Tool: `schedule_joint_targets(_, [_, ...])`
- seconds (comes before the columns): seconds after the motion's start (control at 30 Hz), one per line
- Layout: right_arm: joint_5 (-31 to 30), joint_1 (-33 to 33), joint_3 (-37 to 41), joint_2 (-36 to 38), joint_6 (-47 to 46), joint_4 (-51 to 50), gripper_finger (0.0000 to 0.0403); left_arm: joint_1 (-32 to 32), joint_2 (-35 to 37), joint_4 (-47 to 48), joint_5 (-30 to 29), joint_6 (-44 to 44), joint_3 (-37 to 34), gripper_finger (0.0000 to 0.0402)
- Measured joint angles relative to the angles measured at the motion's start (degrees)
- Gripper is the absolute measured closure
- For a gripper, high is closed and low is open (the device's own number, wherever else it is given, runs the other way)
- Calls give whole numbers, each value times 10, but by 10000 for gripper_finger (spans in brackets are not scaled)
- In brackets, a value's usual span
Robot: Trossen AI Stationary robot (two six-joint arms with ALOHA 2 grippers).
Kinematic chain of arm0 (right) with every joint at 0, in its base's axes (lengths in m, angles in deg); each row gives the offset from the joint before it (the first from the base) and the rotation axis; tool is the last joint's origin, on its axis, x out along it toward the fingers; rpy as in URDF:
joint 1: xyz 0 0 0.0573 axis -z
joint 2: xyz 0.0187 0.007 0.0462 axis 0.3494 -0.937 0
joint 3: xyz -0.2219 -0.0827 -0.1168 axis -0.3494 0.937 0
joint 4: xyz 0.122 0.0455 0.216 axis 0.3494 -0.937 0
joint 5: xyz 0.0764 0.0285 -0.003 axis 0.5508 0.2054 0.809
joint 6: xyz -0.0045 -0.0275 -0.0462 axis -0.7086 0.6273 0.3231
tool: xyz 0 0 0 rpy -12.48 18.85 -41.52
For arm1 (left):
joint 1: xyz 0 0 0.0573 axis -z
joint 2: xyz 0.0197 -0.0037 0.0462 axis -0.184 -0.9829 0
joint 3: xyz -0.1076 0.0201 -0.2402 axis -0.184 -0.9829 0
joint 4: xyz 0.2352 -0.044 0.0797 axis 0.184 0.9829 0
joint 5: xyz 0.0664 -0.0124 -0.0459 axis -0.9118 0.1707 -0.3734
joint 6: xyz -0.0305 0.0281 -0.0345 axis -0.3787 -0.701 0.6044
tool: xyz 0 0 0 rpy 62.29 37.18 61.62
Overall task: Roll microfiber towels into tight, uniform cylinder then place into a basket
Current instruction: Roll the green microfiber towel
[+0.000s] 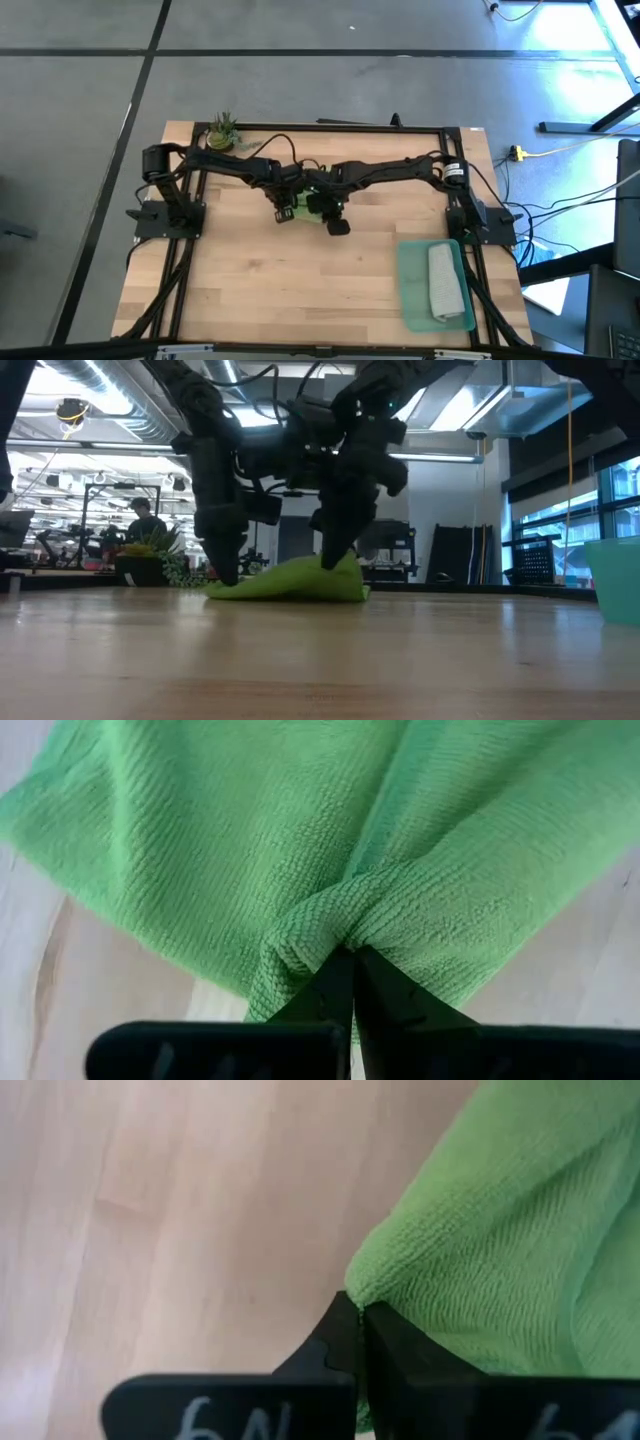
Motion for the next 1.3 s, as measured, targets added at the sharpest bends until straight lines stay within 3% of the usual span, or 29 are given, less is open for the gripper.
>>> schedule_joint_targets(0.2, [79, 28, 0, 0, 2, -11, 401, -4, 0, -11, 2, -37, 0, 401])
schedule_joint_targets(0.77, [182, 127, 0, 17, 1, -51, 401, -4, -1, -19, 10, -54, 0, 401])
schedule_joint_targets(1.17, [197, 184, 83, 16, -11, 25, 401, -2, -1, -26, 20, -81, -1, 401])
schedule_joint_targets(1.3, [252, 195, 80, 16, -1, 22, 401, 1, -1, -29, 24, -98, -1, 401])
